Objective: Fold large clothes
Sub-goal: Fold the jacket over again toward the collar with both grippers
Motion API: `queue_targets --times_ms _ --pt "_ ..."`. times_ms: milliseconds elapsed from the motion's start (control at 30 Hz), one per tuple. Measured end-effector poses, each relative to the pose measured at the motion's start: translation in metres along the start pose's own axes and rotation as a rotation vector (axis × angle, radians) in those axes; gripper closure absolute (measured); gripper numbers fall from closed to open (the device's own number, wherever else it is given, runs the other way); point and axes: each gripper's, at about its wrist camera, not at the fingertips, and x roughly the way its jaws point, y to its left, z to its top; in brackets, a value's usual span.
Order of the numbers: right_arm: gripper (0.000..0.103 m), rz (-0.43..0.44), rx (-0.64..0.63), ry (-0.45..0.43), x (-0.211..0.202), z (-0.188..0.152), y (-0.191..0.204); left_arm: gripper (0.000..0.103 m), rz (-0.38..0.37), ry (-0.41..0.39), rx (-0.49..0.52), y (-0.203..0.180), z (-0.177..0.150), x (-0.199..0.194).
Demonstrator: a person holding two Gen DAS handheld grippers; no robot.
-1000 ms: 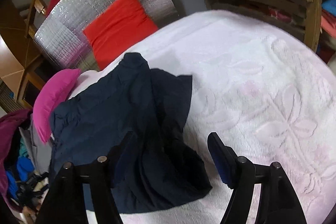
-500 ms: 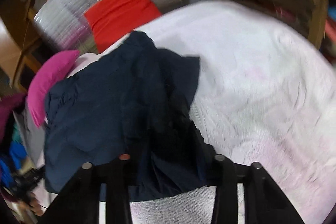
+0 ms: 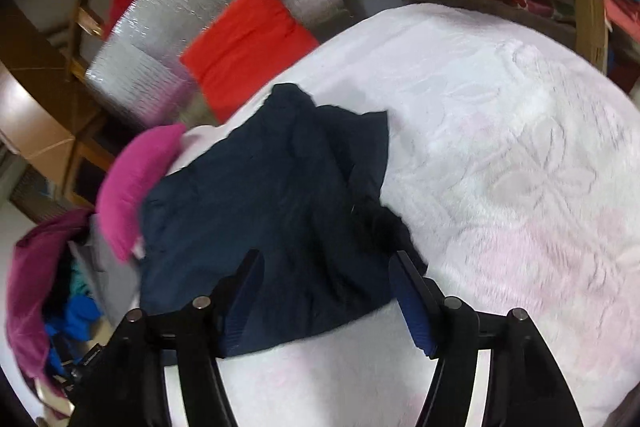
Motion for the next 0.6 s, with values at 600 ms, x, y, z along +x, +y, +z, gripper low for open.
queue_targets --times_ms 600 --pt "0.026 0.161 0.309 0.106 0.063 -0.031 -0.041 0.023 -0.205 0.124 -0.327 0.013 -0.019 0.065"
